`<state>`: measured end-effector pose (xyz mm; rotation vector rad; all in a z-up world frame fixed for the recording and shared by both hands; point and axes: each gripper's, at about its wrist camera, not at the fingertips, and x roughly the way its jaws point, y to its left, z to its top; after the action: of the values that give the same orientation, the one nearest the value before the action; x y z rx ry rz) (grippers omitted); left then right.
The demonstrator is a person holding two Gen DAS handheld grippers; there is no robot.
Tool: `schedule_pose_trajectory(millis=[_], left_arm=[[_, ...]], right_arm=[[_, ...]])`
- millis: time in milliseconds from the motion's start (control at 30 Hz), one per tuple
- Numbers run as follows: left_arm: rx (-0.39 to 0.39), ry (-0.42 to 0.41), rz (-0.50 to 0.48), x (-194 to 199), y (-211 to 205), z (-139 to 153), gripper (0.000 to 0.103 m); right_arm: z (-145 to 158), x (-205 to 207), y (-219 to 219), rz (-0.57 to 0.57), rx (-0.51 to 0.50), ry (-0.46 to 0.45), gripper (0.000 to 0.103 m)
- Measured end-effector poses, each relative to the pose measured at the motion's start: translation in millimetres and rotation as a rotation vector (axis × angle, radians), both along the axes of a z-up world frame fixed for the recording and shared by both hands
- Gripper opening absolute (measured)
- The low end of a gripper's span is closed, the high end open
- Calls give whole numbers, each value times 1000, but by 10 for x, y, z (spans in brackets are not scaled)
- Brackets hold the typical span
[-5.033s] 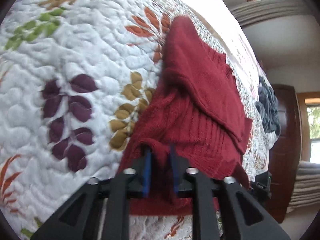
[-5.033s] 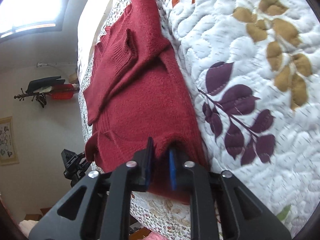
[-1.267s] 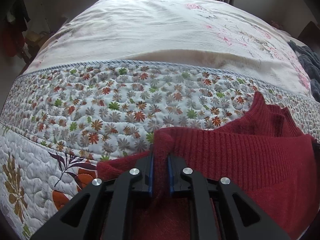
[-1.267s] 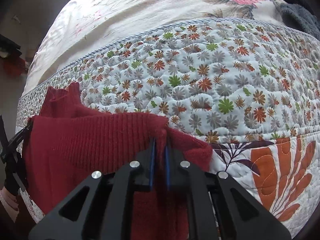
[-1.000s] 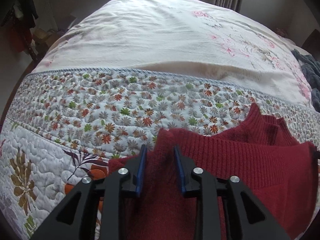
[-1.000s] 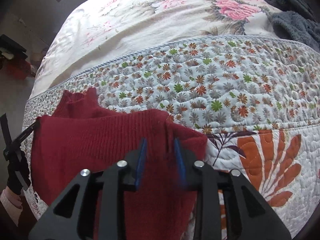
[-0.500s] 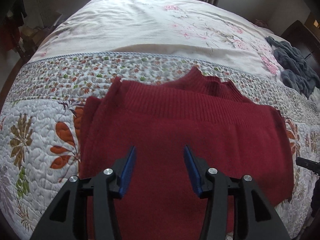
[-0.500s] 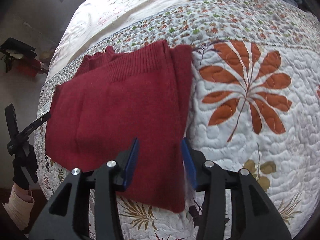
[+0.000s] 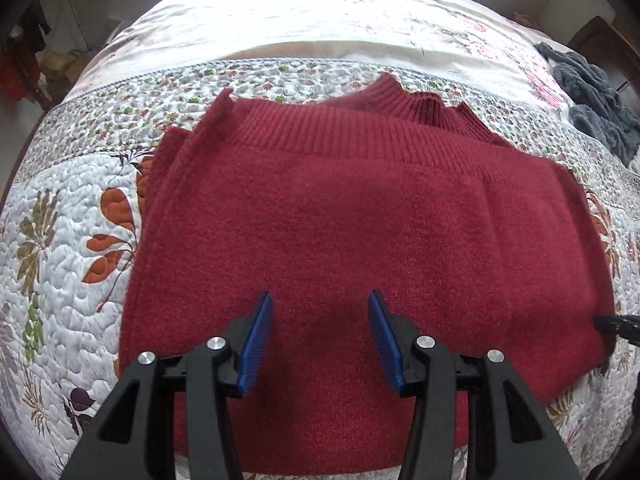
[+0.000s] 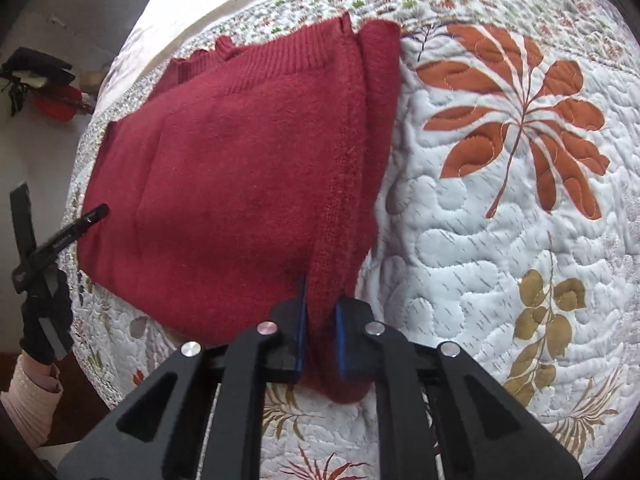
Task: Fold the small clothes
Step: 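Close the right tool on the side edge of the folded sweater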
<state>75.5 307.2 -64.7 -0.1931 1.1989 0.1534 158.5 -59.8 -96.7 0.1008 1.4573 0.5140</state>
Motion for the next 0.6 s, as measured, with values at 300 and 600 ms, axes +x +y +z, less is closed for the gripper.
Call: schedule_pose_trajectory(millis=[300,600], left_arm=[[12,3,-15,-40,-40,23,50],[25,9,-25,-90,-55,-24,50]], right_arm=[[115,-23,-95,-21,-5,-13,7],[-263,-44,-92,-72,-28,44,8]])
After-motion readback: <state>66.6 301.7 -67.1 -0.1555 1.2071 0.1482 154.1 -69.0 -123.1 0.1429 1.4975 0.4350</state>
